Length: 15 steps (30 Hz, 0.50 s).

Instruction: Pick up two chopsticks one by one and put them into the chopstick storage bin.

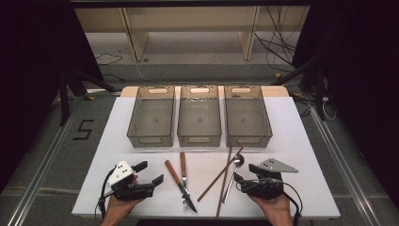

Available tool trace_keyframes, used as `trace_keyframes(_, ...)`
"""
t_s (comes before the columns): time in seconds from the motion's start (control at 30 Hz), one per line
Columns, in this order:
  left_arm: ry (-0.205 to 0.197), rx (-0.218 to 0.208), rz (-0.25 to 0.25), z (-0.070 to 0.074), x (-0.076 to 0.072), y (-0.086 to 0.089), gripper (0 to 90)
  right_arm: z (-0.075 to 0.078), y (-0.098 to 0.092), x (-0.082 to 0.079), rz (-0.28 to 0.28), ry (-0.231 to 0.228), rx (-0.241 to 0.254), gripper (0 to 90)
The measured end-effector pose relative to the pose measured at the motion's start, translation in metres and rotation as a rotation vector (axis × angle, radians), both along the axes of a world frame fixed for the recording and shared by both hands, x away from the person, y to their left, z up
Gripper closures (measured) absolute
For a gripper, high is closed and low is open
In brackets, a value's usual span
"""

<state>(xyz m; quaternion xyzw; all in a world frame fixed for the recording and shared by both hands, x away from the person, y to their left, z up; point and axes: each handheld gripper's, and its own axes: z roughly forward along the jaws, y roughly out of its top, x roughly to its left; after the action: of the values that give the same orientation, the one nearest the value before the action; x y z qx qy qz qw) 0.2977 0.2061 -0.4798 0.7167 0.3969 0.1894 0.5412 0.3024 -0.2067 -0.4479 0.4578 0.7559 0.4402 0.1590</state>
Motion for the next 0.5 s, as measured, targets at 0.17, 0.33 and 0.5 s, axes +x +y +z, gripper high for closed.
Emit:
trace_keyframes(0.17,0.0,0.001,-0.001,0.0,0.0,0.0,16.3,0.002,0.014,0.004,0.011,0.021,-0.058,34.2)
trace_keyframes(0.33,-0.001,0.002,-0.001,0.0,0.0,0.0,16.3,0.004,0.024,0.009,0.046,0.035,-0.069,37.3)
trace_keyframes(0.5,0.005,0.008,0.006,0.0,0.0,0.0,16.3,0.005,0.027,0.015,0.057,0.058,-0.065,39.1)
